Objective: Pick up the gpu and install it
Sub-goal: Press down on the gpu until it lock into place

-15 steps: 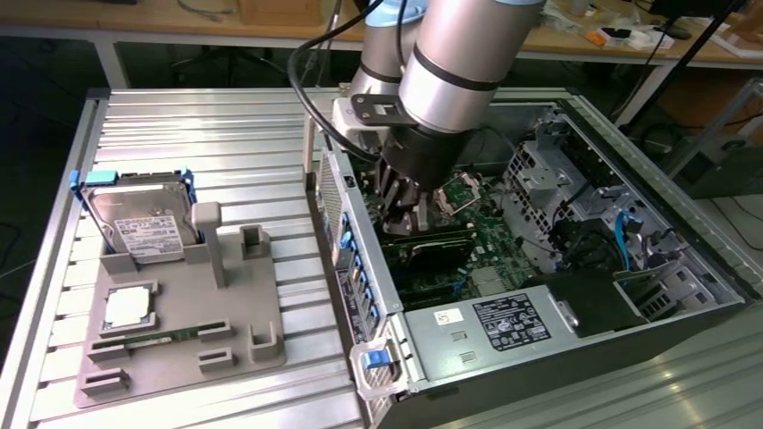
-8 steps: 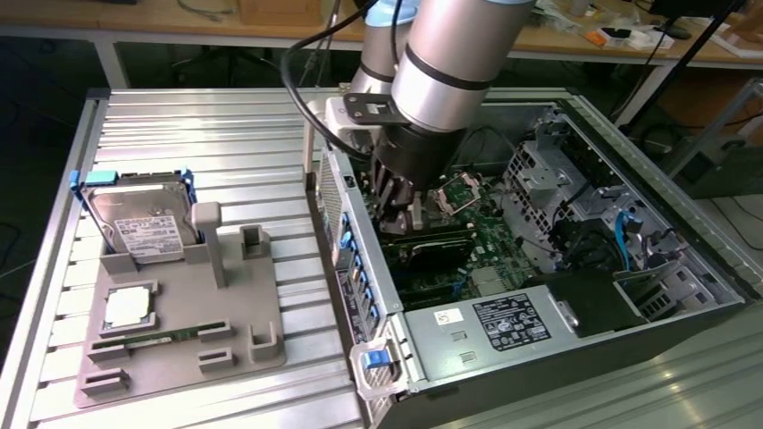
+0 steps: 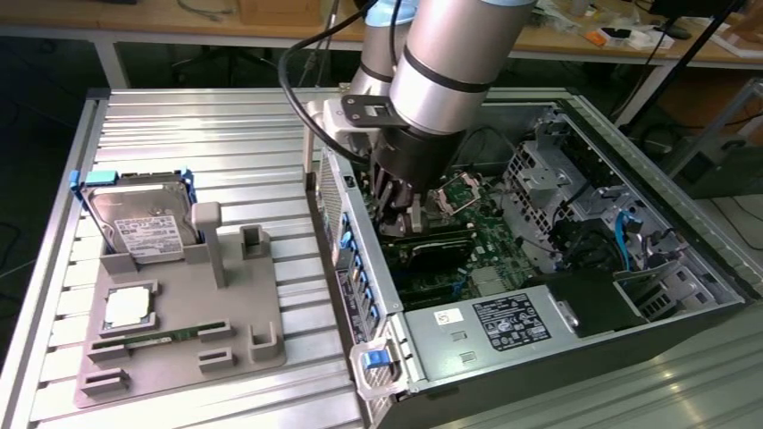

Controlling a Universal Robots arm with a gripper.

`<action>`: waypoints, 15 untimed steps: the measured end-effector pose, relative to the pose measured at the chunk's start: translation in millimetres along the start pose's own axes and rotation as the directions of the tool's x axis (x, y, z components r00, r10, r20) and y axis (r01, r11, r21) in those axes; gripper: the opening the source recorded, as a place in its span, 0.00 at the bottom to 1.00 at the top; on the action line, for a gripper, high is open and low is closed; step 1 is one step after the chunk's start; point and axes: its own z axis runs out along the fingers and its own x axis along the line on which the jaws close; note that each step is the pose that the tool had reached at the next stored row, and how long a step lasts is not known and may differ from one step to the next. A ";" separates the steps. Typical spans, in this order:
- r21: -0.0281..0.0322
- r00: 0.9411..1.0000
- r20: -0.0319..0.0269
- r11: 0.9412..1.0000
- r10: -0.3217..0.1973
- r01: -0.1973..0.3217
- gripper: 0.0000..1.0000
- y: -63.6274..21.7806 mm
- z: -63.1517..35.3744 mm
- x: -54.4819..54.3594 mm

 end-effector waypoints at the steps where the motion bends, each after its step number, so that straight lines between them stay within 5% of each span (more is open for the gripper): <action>1: 0.000 1.000 0.000 1.000 0.000 0.000 0.11 0.0 0.0 0.6; 12: -0.002 1.000 0.000 1.000 0.000 0.000 0.11 -1.2 -11.1 0.9; 15: 0.002 1.000 0.000 1.000 0.000 0.000 0.11 -1.2 -9.4 1.0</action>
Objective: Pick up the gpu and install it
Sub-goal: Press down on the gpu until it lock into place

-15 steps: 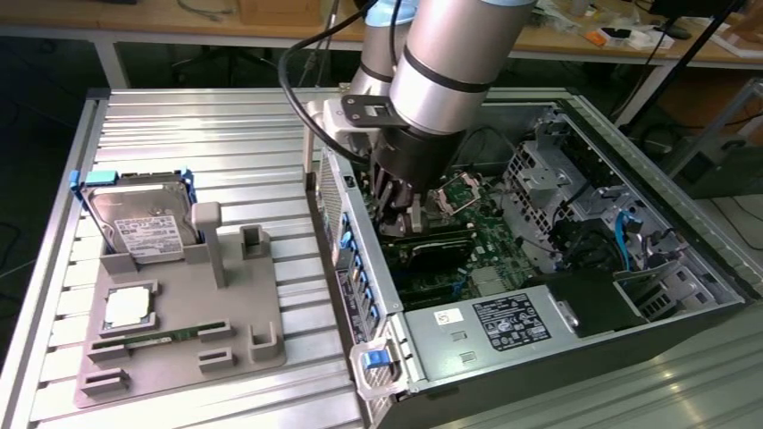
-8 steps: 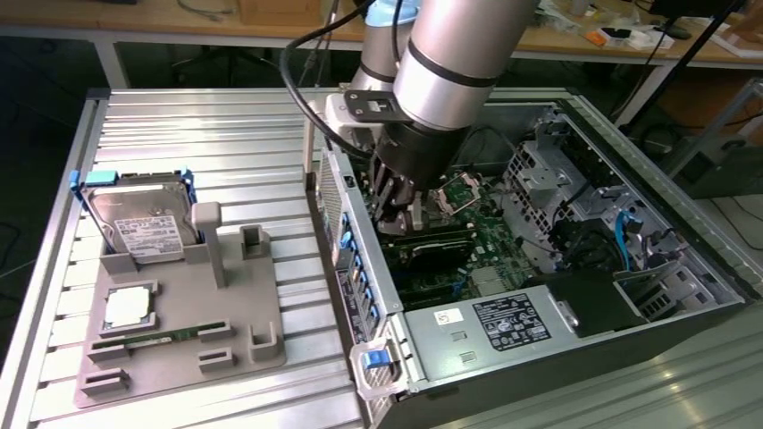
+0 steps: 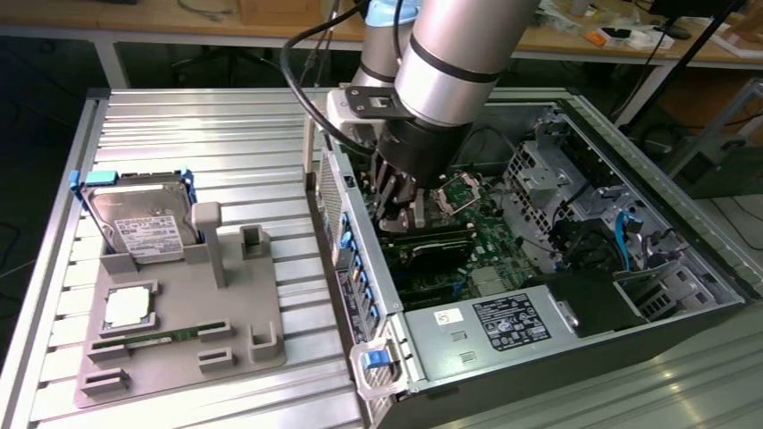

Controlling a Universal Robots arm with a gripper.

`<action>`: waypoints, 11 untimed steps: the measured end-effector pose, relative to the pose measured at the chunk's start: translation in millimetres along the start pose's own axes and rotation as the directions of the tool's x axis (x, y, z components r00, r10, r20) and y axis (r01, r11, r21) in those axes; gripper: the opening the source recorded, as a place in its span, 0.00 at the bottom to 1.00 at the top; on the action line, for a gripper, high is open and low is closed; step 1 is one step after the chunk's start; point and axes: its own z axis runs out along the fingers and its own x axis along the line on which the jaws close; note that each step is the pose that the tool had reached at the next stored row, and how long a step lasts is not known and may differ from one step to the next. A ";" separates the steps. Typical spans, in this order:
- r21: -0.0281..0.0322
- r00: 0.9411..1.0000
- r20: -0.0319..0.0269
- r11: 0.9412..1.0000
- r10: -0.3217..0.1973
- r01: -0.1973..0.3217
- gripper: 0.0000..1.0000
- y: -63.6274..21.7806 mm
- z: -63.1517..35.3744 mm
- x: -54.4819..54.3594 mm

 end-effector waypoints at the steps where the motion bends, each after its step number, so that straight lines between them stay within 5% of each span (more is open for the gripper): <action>1: 0.000 1.000 0.000 1.000 0.000 0.000 0.11 0.0 0.5 0.0; 11: 0.000 1.000 -0.001 1.000 0.004 -0.004 0.11 2.5 12.8 0.5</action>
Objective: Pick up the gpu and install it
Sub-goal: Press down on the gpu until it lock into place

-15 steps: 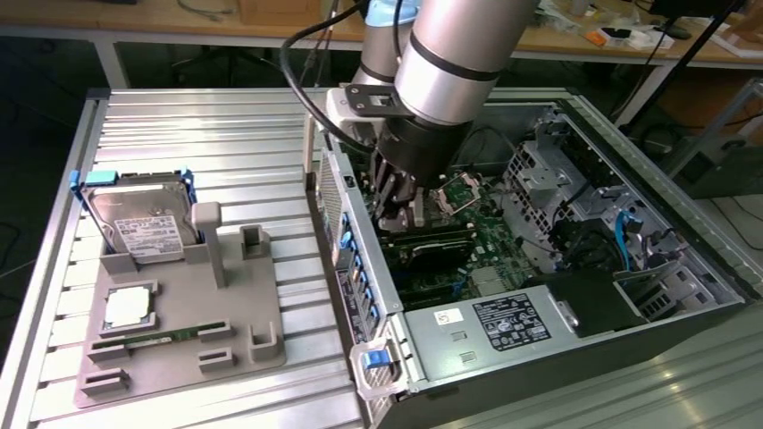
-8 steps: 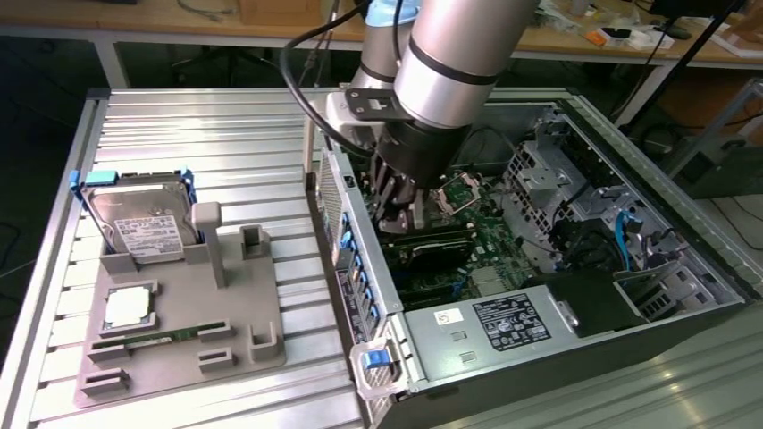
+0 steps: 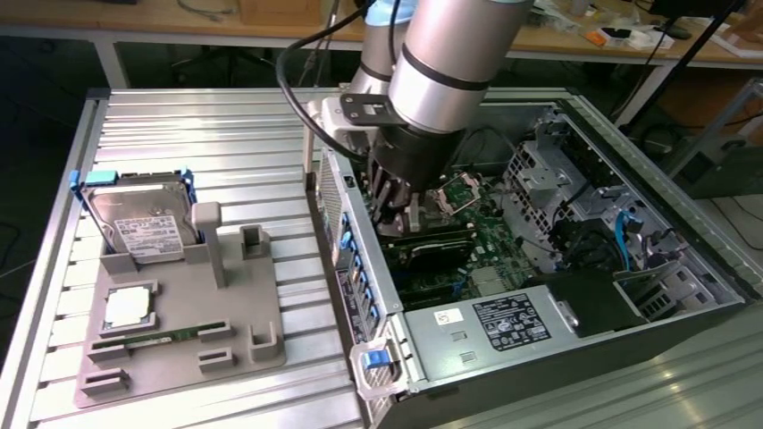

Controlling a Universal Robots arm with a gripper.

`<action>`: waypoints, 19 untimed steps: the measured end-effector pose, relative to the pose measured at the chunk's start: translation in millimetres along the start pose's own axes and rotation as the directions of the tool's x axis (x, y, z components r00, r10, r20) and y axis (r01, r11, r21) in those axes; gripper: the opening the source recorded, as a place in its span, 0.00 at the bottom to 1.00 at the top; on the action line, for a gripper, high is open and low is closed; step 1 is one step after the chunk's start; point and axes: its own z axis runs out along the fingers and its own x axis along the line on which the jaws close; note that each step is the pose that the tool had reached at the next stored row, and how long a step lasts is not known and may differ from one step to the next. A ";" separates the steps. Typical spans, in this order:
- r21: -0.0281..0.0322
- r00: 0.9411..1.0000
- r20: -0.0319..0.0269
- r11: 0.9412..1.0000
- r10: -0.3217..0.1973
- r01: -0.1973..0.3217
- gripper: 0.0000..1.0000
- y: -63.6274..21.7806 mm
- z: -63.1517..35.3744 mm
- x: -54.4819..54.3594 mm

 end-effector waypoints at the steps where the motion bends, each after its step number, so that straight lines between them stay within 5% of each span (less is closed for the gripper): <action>1: 0.002 1.000 0.001 1.000 0.000 0.000 0.11 -0.1 1.6 -0.2; 4: 0.007 1.000 0.005 1.000 0.000 0.000 0.11 -9.5 3.2 -0.8; 5: 0.006 1.000 0.001 1.000 0.000 0.000 0.11 -13.8 1.1 -0.6; 19: 0.006 1.000 0.001 1.000 0.000 0.000 0.11 -79.2 2.9 -1.5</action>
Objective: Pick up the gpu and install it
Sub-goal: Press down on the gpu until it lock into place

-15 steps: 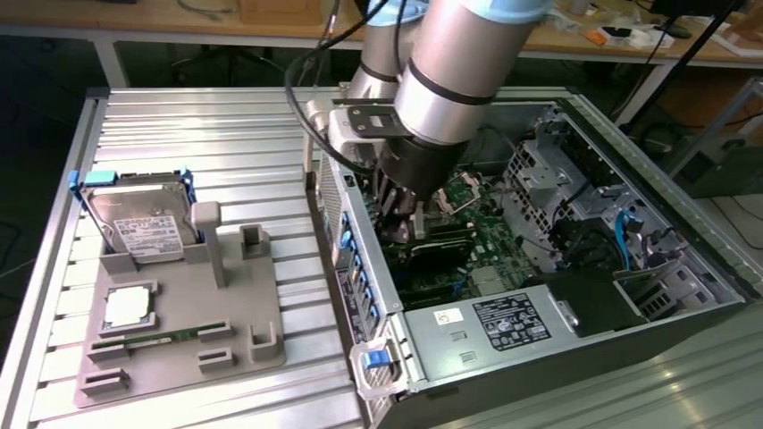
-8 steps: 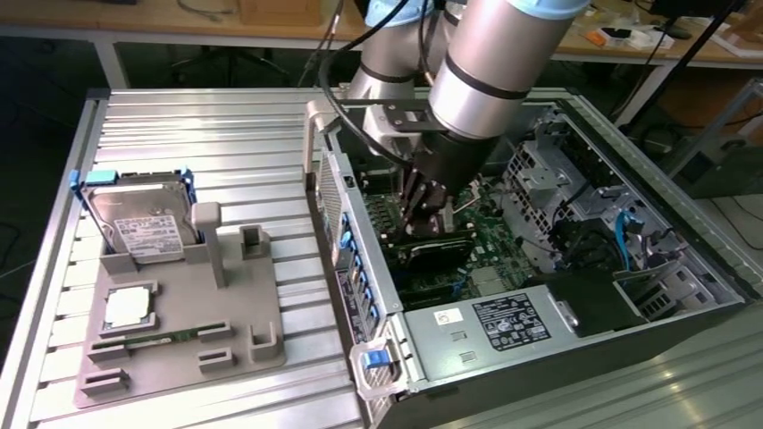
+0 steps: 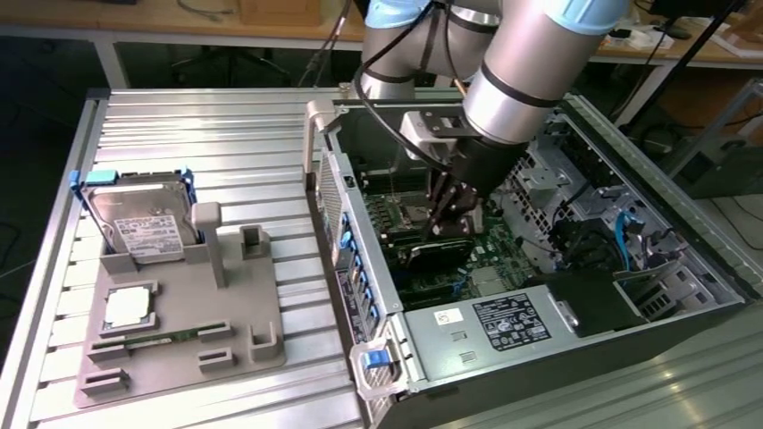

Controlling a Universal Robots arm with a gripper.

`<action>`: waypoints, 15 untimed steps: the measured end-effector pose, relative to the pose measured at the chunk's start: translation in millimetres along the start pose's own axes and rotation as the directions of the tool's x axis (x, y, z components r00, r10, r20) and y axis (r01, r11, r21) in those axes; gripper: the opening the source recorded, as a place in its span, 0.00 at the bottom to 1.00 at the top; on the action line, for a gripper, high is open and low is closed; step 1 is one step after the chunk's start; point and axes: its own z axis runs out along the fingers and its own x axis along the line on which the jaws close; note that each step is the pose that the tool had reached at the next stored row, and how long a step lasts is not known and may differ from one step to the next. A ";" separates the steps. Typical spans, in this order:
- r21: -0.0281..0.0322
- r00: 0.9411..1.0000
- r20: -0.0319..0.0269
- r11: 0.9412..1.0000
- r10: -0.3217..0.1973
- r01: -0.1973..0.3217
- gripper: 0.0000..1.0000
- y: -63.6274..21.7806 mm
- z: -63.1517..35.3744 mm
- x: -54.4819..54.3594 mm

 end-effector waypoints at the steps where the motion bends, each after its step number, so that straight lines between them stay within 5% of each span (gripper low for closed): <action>1: -0.001 1.000 0.000 1.000 0.000 0.000 0.11 -4.4 1.0 -0.1; 3: -0.005 1.000 0.000 1.000 0.000 0.000 0.11 -11.6 2.2 -0.2; 15: -0.006 1.000 0.000 1.000 0.000 0.000 0.11 -11.8 2.2 -0.2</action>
